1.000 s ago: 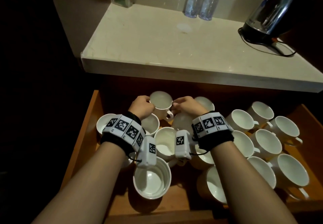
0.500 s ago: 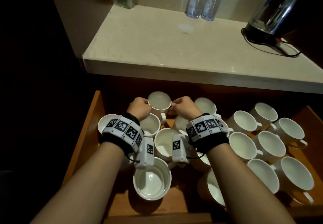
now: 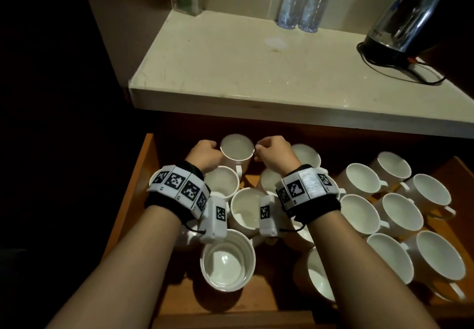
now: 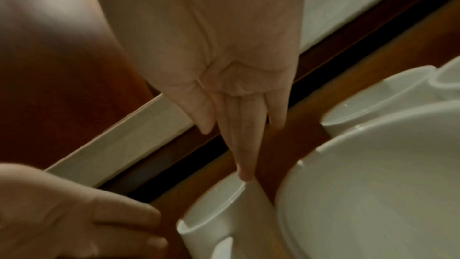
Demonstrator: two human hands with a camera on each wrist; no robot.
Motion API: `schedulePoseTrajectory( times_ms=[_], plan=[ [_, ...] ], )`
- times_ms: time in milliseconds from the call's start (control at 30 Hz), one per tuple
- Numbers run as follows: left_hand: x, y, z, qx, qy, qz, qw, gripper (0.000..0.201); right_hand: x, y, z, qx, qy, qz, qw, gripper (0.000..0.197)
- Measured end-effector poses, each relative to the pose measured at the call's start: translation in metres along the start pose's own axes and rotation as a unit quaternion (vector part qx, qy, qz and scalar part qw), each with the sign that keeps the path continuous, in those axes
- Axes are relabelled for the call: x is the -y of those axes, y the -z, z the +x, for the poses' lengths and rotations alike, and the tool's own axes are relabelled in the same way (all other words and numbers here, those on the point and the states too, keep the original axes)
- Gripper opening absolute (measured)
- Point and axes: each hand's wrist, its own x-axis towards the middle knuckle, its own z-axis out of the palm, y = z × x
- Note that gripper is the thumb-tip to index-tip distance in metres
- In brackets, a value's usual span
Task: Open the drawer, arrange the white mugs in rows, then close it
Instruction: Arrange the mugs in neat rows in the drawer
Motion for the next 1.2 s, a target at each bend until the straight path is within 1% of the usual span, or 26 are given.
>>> schedulePoseTrajectory(
  times_ms=[33, 67, 133, 200, 267, 333, 400, 500, 533, 667, 733, 900, 1033, 1100, 1133, 1167, 1200],
  plan=[
    [-0.001, 0.006, -0.001, -0.008, 0.0, 0.008, 1.0, 0.052, 0.004, 0.003, -0.004, -0.004, 0.019, 0.01, 1.0, 0.03],
    [-0.001, 0.013, -0.003, -0.007, 0.001, 0.016, 1.0, 0.05, 0.01, 0.004, -0.009, 0.009, 0.033, 0.027, 0.999, 0.029],
    [0.0, 0.026, -0.01, 0.003, 0.007, 0.032, 0.999, 0.042, 0.021, 0.003, -0.021, 0.065, 0.049, 0.038, 0.996, 0.027],
    [0.005, 0.038, -0.018, 0.01, 0.02, 0.038, 0.999, 0.038, 0.026, -0.001, -0.03, 0.122, 0.056, 0.003, 0.991, 0.028],
    [0.011, 0.046, -0.024, 0.016, 0.024, 0.048, 0.998, 0.036, 0.027, -0.004, -0.036, 0.148, 0.07, -0.064, 0.984, 0.029],
    [0.017, 0.053, -0.031, 0.025, 0.028, 0.066, 0.997, 0.035, 0.027, -0.006, -0.04, 0.151, 0.078, -0.114, 0.979, 0.03],
    [0.023, 0.06, -0.035, 0.024, 0.03, 0.081, 0.996, 0.036, 0.027, -0.007, -0.043, 0.153, 0.085, -0.137, 0.975, 0.031],
    [0.026, 0.07, -0.042, -0.002, 0.034, 0.066, 0.997, 0.037, 0.028, -0.012, -0.046, 0.153, 0.103, -0.179, 0.966, 0.031],
    [0.027, 0.07, -0.044, 0.002, 0.037, 0.056, 0.998, 0.036, 0.029, -0.014, -0.047, 0.154, 0.104, -0.187, 0.965, 0.031],
    [0.024, 0.052, -0.053, 0.069, 0.045, 0.03, 0.996, 0.034, 0.026, -0.02, -0.048, 0.146, 0.096, -0.187, 0.967, 0.034],
    [0.022, 0.043, -0.053, 0.082, 0.038, 0.023, 0.996, 0.034, 0.022, -0.022, -0.048, 0.136, 0.099, -0.19, 0.967, 0.035],
    [0.023, 0.034, -0.051, 0.06, 0.024, 0.019, 0.998, 0.036, 0.015, -0.023, -0.048, 0.121, 0.101, -0.182, 0.97, 0.035],
    [0.025, 0.04, -0.055, 0.076, 0.036, 0.012, 0.996, 0.037, 0.015, -0.021, -0.049, 0.126, 0.095, -0.177, 0.971, 0.034],
    [0.025, 0.05, -0.058, 0.073, 0.041, 0.024, 0.996, 0.036, 0.02, -0.018, -0.054, 0.091, 0.117, -0.188, 0.971, 0.033],
    [0.026, 0.056, -0.059, 0.061, 0.04, 0.032, 0.997, 0.036, 0.025, -0.018, -0.058, 0.071, 0.138, -0.182, 0.971, 0.033],
    [0.027, 0.061, -0.06, 0.048, 0.041, 0.036, 0.997, 0.035, 0.031, -0.018, -0.064, 0.065, 0.162, -0.159, 0.972, 0.032],
    [0.029, 0.065, -0.06, 0.036, 0.044, 0.042, 0.997, 0.034, 0.038, -0.018, -0.071, 0.082, 0.184, -0.131, 0.971, 0.031]
  ],
)
